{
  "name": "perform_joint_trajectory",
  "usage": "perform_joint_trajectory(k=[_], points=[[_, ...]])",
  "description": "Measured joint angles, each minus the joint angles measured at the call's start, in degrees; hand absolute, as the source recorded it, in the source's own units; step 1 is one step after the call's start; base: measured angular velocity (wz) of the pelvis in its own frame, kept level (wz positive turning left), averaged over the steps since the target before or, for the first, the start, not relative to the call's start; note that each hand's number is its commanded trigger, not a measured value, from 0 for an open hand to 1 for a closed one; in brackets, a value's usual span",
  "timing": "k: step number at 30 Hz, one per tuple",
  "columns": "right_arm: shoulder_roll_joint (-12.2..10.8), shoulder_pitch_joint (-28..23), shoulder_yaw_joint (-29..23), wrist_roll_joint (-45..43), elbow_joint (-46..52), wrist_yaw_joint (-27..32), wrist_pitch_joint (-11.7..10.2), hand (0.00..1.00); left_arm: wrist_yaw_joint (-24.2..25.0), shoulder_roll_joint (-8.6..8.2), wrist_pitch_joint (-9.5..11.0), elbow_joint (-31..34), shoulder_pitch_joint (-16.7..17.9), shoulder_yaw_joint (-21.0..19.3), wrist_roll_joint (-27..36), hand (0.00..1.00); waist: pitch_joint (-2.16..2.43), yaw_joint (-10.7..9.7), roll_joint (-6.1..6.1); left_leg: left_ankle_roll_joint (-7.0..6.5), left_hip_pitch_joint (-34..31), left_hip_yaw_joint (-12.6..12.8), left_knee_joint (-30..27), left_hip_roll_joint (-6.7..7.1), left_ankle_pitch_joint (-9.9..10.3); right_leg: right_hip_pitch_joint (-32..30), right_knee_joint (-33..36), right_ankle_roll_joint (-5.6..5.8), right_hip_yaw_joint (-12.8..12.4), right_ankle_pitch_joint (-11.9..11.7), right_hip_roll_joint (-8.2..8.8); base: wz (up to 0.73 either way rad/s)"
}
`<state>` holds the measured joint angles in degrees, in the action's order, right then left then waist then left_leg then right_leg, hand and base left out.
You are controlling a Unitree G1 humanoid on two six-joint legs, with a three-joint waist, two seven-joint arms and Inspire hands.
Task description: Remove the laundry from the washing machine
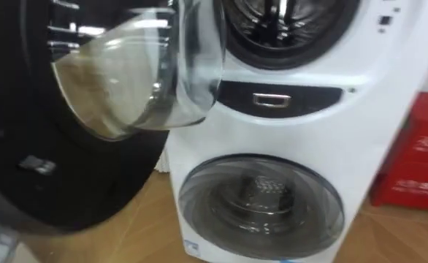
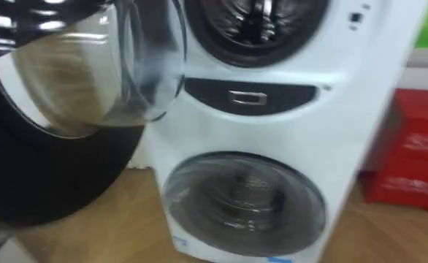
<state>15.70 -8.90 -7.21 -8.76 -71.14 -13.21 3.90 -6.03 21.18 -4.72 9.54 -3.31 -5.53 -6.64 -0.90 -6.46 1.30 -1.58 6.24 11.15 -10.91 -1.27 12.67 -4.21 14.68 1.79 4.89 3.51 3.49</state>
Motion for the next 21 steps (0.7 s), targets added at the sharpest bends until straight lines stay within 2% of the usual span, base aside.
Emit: perform_joint_trajectory(k=[2,4,5,6,7,9,12,14,15,16,17,21], points=[[-0.19,0.44,1.59,-3.16,0.00,0.11,0.90,0.00,0.26,-0.48,0.21,0.01,-1.41,3.63,-0.51,0.00,0.13,-1.88,-0.32,-0.10,0.64,0.71,0.42,0.28,-0.08,0.14,-0.63,-0.43,-0.71,-0.57,-0.52,-0.27],[-0.06,1.62,1.95,-3.55,0.00,0.58,1.14,0.00,1.49,-0.47,0.30,-0.41,-2.63,7.42,-0.22,0.00,-0.13,-2.67,-0.06,-0.09,0.98,1.43,1.13,0.29,-0.11,0.11,-1.49,-0.35,-1.88,-1.13,-1.06,-0.29],[-0.08,2.43,2.47,-3.54,0.05,0.90,1.01,0.00,2.38,-0.51,0.23,-1.40,-3.62,10.69,-0.05,0.00,0.00,-3.67,0.47,-0.06,1.22,1.92,1.63,0.22,-0.13,0.25,-2.22,-0.40,-2.21,-1.46,-1.32,-0.29],[-0.11,2.89,2.91,-3.49,0.07,0.99,0.98,0.00,1.69,-1.34,0.25,-1.71,-3.74,11.20,0.59,0.00,-0.01,-4.16,0.63,-0.05,1.34,2.24,1.73,0.17,-0.12,0.18,-2.19,-0.41,-2.52,-1.46,-1.46,-0.25],[-0.31,3.32,3.48,-3.47,0.23,1.10,0.97,0.00,2.20,-3.06,0.24,-1.87,-4.35,11.28,1.21,0.00,0.10,-4.43,0.84,0.10,1.63,2.82,2.13,0.06,0.01,-0.02,-2.14,-0.41,-3.12,-1.45,-1.81,-0.24],[-0.64,3.44,3.57,-3.44,0.71,1.19,0.89,0.00,2.99,-3.16,0.23,-3.06,-5.97,12.55,1.42,0.00,0.09,-4.98,0.97,0.18,2.28,3.11,2.59,-0.06,0.04,0.15,-2.45,-0.46,-3.33,-1.39,-2.15,-0.13],[-1.00,3.93,3.57,-3.29,0.69,0.95,1.05,0.00,7.28,-3.54,-0.09,-6.32,-10.35,15.70,1.02,0.00,0.23,-6.31,1.28,0.46,2.54,3.19,2.79,-0.32,0.28,0.10,-3.01,-0.48,-3.52,-1.39,-2.64,-0.08],[-1.34,4.60,3.57,-2.92,0.72,0.93,1.23,0.00,10.21,-4.09,-0.71,-8.44,-13.20,18.75,0.98,0.00,0.01,-7.46,1.26,0.63,2.81,3.93,3.32,-0.60,0.55,-0.19,-3.10,-0.62,-3.91,-1.29,-3.17,-0.22],[-1.40,4.56,3.55,-2.92,0.80,0.96,1.22,0.00,10.58,-4.07,-0.75,-8.02,-12.88,19.63,0.75,0.00,-0.02,-7.58,1.29,0.71,2.95,4.27,3.47,-0.74,0.70,-0.27,-3.11,-0.62,-4.29,-1.28,-3.41,-0.26],[-1.45,4.03,3.55,-3.07,0.67,0.93,1.54,0.00,10.75,-4.87,-0.80,-7.62,-12.00,19.43,-0.32,0.00,-0.05,-7.05,1.19,0.84,3.04,4.63,3.45,-1.01,1.02,-0.11,-3.10,-0.69,-4.78,-1.17,-3.79,-0.14],[-1.48,4.27,3.54,-3.22,0.66,0.90,2.51,0.00,11.87,-4.80,-1.55,-8.08,-12.03,19.45,-0.41,0.00,-0.07,-7.26,1.11,0.87,3.24,4.66,3.47,-1.06,1.17,0.04,-3.07,-0.68,-4.79,-1.00,-3.88,-0.10],[-1.60,5.16,3.52,-2.79,0.38,1.02,2.51,0.00,13.98,-5.33,-2.40,-8.51,-12.15,19.90,-0.59,0.00,-0.14,-7.68,1.19,0.90,3.35,4.75,3.47,-1.09,1.33,-0.02,-3.05,-0.67,-4.88,-0.83,-3.97,-0.02]])
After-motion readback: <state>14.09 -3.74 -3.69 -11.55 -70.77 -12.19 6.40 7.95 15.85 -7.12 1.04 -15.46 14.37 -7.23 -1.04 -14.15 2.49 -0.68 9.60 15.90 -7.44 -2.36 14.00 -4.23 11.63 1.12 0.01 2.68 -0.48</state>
